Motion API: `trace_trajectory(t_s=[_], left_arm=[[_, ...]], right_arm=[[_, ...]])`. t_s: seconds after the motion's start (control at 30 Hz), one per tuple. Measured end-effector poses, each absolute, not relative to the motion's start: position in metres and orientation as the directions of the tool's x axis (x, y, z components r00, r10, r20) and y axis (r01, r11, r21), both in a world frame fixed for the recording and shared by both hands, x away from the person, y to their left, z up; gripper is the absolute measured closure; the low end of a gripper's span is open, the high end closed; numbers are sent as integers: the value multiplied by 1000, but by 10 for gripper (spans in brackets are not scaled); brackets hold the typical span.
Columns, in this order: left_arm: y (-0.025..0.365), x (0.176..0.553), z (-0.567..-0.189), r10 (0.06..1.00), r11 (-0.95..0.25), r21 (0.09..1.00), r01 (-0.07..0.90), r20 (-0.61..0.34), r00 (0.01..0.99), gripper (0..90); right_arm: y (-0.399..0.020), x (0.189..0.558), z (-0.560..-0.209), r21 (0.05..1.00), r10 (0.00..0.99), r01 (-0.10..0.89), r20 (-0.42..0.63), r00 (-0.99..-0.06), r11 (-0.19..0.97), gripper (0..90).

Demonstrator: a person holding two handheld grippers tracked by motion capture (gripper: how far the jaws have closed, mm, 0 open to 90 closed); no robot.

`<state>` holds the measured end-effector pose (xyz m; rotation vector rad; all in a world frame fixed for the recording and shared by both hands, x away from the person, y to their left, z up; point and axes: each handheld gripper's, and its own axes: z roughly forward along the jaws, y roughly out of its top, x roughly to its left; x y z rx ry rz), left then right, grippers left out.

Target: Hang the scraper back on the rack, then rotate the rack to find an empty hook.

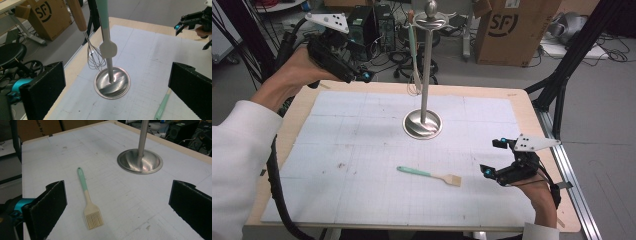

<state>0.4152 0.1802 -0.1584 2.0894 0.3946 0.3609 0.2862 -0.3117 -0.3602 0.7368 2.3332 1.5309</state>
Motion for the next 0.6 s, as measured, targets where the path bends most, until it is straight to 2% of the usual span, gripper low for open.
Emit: trace_trajectory(t_s=[0.6], left_arm=[[187, 400, -149, 398, -490, 864, 116, 104, 911, 18]], right_arm=[[-312, 286, -358, 909, 540, 270, 60, -839, 318, 1]])
